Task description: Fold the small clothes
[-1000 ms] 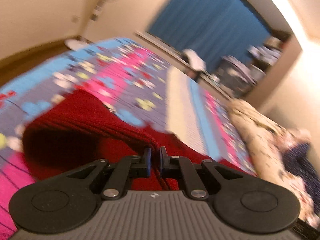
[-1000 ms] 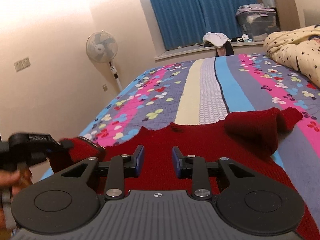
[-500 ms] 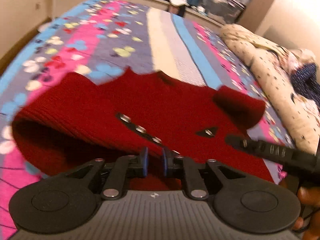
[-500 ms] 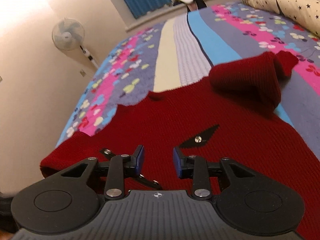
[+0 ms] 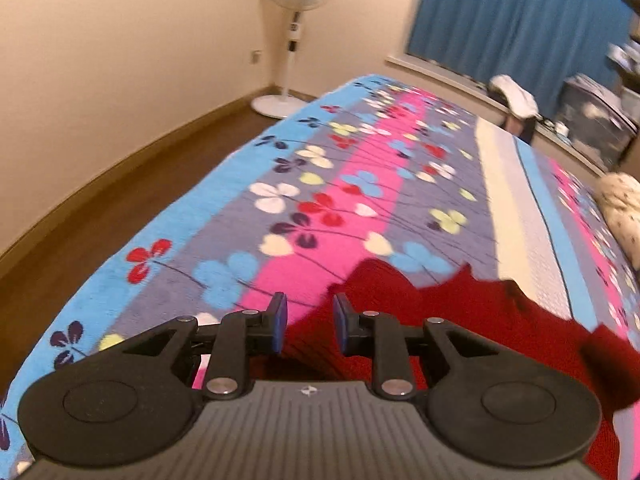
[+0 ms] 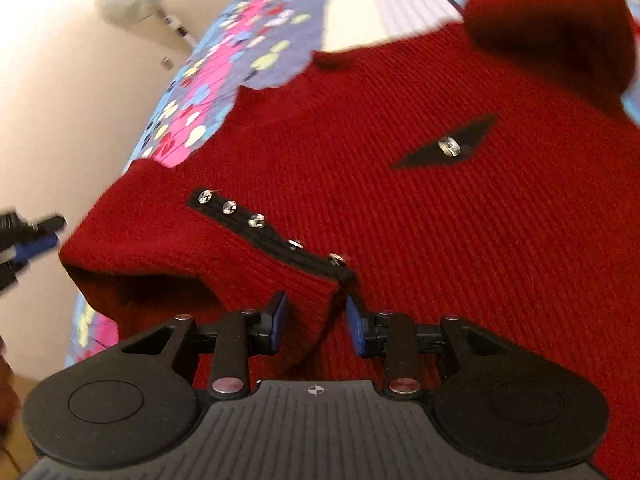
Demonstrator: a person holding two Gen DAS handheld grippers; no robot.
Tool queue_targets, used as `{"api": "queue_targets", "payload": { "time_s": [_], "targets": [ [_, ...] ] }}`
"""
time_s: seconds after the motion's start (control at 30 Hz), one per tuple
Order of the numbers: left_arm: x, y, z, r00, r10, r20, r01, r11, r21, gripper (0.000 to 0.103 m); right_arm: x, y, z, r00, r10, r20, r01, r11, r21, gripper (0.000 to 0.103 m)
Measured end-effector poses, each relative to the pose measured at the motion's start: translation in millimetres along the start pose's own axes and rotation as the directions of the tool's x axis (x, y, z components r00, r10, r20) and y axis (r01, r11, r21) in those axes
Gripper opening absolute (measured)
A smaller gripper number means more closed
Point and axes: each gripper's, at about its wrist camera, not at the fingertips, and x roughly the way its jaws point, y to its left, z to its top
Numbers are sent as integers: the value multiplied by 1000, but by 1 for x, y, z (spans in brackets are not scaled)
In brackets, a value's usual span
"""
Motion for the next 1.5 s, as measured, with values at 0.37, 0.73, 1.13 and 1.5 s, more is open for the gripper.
{"api": "queue_targets", "payload": {
  "time_s": [0.37, 0.73, 1.13, 1.5],
  "targets": [
    [11, -1, -1, 999, -31, -22, 31, 999, -15, 27, -55, -41, 67, 925, -172, 339, 212, 973, -86, 5],
    [42, -45, -39, 947, -214, -242, 242, 966, 94, 27, -39, -124, 103, 922, -312, 229, 310, 950, 46, 5],
    [47, -71, -65, 954, -101, -282, 189, 933, 305, 28, -43, -138, 109, 954, -252, 163, 229, 962, 151, 34],
    [44, -81, -61, 958, -131, -255, 210, 926, 314, 29, -19, -133, 111, 955, -245, 165, 227, 966, 120, 47]
  ]
}}
